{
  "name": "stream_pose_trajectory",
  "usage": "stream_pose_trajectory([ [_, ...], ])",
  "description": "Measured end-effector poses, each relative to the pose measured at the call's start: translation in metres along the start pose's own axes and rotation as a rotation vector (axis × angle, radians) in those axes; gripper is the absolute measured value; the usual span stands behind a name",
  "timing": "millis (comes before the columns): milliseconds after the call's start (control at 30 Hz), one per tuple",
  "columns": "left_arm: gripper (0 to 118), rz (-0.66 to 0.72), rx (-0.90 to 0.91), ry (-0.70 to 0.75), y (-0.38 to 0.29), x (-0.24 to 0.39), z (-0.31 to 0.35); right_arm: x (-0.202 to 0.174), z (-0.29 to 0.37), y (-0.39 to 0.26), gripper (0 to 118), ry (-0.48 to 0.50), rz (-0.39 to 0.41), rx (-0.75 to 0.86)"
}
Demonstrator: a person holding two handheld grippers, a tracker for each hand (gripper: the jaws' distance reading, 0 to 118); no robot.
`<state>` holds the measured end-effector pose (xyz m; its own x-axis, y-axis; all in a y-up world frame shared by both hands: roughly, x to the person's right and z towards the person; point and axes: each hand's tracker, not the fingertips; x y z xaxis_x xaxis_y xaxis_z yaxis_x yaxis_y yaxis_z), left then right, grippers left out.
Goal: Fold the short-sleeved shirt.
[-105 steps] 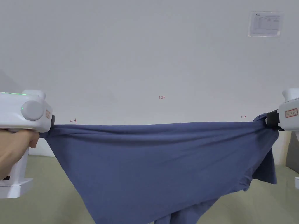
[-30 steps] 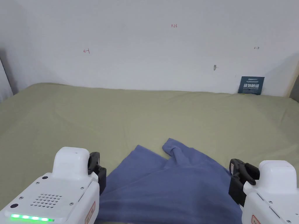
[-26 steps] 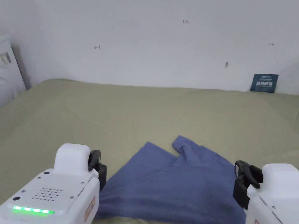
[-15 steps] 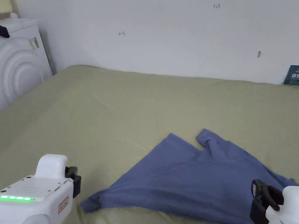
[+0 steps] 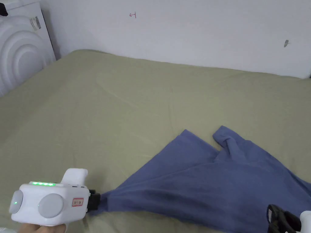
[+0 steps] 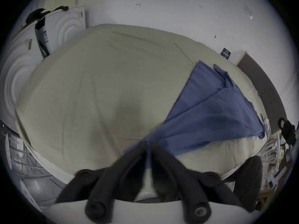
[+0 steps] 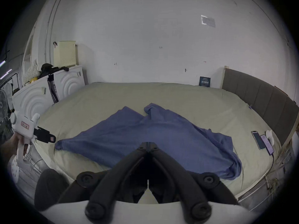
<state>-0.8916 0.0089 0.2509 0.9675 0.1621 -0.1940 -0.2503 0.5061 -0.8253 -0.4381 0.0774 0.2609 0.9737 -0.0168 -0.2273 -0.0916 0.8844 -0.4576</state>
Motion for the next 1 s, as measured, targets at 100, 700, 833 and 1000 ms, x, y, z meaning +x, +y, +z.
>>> stream_pose_trajectory([
  [100,118,-0.006,-0.058,0.033,0.003,0.003,-0.023,0.002,-0.002,-0.003,1,-0.001,-0.004,-0.016],
  [700,5,-0.140,-0.032,0.063,-0.002,0.027,-0.014,0.023,-0.018,-0.016,1,0.001,-0.055,-0.090],
  [833,5,-0.147,-0.022,0.074,0.002,0.026,-0.015,0.043,-0.040,-0.013,1,-0.015,-0.083,-0.153],
  [1000,5,-0.160,-0.019,0.078,0.007,0.033,-0.014,0.081,-0.107,0.012,1,-0.057,-0.042,-0.195],
])
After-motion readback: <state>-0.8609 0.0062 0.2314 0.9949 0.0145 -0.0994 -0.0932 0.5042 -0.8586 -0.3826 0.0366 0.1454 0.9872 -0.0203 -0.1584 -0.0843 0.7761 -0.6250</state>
